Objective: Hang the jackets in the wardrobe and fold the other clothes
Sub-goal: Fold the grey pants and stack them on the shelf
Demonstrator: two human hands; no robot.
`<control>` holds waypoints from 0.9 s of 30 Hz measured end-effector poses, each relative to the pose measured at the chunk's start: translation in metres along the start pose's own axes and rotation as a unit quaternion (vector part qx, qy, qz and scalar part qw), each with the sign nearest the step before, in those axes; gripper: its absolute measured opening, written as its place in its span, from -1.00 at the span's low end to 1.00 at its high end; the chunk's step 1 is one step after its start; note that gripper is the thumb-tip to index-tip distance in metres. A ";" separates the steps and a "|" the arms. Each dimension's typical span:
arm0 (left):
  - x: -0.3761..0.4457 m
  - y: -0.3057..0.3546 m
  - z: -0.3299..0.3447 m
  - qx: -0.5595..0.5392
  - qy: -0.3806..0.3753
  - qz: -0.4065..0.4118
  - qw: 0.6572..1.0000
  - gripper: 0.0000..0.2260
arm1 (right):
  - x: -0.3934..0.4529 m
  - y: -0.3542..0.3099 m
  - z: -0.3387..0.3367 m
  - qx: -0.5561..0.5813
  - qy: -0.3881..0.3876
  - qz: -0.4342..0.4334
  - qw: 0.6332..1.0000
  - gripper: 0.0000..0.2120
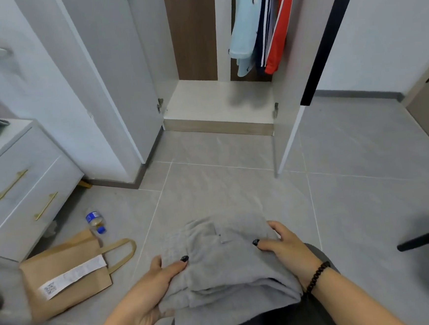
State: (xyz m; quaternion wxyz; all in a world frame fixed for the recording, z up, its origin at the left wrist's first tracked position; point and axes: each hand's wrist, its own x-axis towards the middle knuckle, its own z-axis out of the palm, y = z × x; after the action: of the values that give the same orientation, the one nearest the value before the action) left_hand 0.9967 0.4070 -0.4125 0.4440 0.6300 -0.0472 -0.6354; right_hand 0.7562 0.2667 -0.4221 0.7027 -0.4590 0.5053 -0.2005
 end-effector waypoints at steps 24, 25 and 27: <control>-0.064 0.336 0.097 -0.019 -0.001 0.024 1.000 -0.77 | 0.024 -0.344 0.000 0.021 0.062 0.059 0.996 -0.74; -0.073 0.349 0.096 -0.031 -0.011 0.029 0.999 -0.77 | 0.019 -0.362 0.005 0.020 0.060 0.058 0.996 -0.74; -0.088 0.375 0.093 -0.042 -0.027 0.047 0.998 -0.76 | 0.011 -0.395 0.013 0.022 0.055 0.055 0.997 -0.72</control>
State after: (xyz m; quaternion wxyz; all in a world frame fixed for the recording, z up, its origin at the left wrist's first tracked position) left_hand 1.0909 0.1896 -0.0950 0.4980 0.5905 -0.0625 -0.6320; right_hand 0.8448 0.0674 -0.0919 0.6934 -0.4032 0.5633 -0.1981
